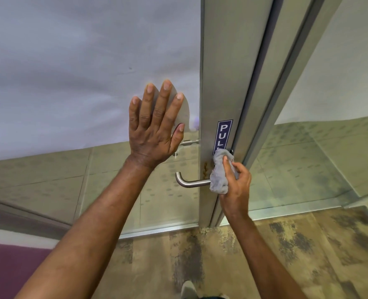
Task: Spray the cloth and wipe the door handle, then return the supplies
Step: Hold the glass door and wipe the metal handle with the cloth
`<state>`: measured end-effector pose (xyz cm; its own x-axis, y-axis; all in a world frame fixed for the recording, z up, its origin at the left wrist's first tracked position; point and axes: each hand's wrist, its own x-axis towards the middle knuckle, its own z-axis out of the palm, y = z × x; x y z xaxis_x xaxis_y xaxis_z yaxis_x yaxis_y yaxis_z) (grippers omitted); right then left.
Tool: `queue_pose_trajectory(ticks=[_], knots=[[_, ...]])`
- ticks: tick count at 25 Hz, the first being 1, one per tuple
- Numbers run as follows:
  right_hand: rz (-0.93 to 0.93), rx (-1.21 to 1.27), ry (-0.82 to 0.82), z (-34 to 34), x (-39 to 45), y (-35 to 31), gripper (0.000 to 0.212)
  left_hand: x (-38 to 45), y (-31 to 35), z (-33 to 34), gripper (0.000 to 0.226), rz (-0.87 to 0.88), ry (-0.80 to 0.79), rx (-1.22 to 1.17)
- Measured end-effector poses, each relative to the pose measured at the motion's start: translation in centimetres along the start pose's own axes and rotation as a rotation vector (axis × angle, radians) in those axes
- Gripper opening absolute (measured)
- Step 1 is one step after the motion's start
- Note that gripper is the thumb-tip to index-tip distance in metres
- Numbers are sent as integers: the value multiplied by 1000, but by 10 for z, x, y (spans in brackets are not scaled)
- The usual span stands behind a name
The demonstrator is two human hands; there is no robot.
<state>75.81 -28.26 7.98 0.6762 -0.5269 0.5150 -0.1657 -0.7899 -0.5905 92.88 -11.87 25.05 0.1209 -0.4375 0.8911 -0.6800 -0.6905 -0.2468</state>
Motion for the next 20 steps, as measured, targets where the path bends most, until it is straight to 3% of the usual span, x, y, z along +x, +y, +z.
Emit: queue_pose_trajectory(ticks=[3, 14, 17, 20], knots=[[85, 119, 14, 12, 0, 4, 86, 0, -1, 1, 62, 0, -4, -2], [563, 463, 52, 34, -6, 5, 26, -1, -1, 2, 62, -6, -6, -11], [501, 464, 94, 27, -10, -9, 30, -1, -1, 2, 61, -3, -1, -8], [713, 601, 48, 30, -25, -4, 26, 0, -1, 2, 62, 0, -3, -12]])
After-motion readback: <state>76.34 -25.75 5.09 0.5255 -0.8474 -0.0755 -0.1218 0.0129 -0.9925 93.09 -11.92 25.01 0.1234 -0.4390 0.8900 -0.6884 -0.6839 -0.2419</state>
